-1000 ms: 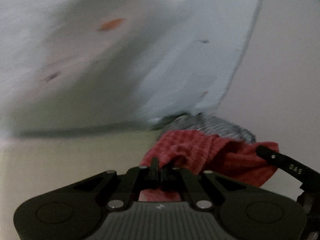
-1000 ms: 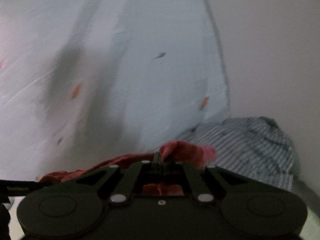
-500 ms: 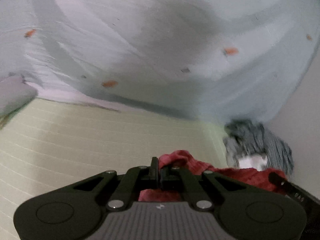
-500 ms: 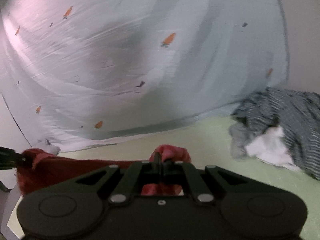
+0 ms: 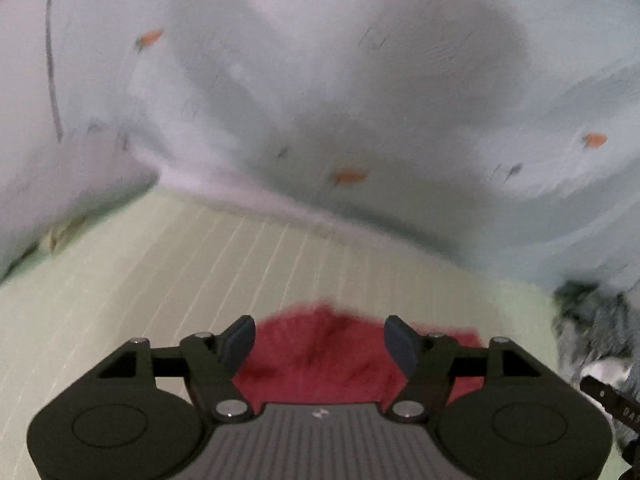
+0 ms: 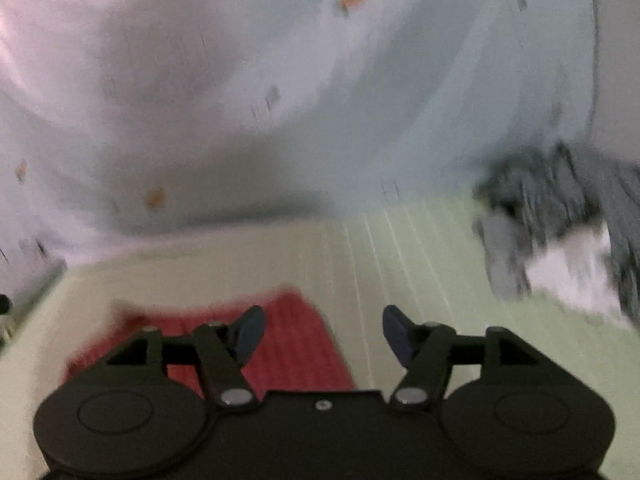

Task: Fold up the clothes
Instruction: 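Lower the red garment onto the sheet and open both grippers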

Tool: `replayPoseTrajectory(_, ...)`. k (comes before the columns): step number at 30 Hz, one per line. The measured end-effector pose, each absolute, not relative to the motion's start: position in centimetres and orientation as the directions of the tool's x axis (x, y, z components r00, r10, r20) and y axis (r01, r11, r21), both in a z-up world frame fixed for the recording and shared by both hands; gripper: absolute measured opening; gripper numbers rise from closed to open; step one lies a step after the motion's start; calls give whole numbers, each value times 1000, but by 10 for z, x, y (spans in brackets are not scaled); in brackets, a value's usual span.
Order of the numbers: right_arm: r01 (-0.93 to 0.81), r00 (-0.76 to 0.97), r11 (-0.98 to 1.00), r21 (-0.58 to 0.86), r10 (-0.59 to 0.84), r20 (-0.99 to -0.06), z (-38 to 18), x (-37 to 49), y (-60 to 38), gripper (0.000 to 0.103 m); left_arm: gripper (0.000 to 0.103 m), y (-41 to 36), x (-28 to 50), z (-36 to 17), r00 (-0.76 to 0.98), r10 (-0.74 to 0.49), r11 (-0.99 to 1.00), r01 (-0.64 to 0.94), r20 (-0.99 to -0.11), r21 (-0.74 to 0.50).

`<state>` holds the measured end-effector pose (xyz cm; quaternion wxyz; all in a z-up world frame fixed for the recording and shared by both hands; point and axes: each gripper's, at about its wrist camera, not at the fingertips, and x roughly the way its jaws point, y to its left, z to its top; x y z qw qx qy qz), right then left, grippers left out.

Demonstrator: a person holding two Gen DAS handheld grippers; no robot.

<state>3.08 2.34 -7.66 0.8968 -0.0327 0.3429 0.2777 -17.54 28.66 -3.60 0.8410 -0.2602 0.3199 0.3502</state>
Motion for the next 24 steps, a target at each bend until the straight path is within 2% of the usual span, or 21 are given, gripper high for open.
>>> replayPoseTrajectory(3, -486, 556, 866, 115, 409, -724, -112, 23, 12, 66, 72, 288, -194, -60, 473, 389, 575, -795, -790, -193)
replayPoseTrajectory(7, -469, 502, 877, 98, 357, -788, -150, 19, 0, 70, 72, 279, -209, -75, 431, 372, 561, -810, -822, -171)
replayPoseTrajectory(12, -452, 430, 889, 74, 290, -855, -196, 14, -14, 70, 72, 272, -222, -83, 409, 369, 558, -815, -835, -152)
replayPoseTrajectory(14, -481, 433, 874, 67, 303, -849, -197, 13, -11, 55, 72, 270, -227, -86, 401, 369, 559, -817, -838, -144)
replayPoseTrajectory(16, -512, 422, 856, 78, 329, -845, -197, 10, -10, 3, 72, 268, -231, -88, 393, 369, 559, -818, -842, -136)
replayPoseTrajectory(20, -569, 395, 817, 93, 371, -840, -193, 0, -11, 1, 72, 271, -238, -96, 383, 364, 544, -827, -849, -140)
replayPoseTrajectory(24, -388, 480, 922, 19, 219, -849, -190, 14, -38, 2, 72, 283, -236, -99, 383, 366, 542, -829, -848, -140)
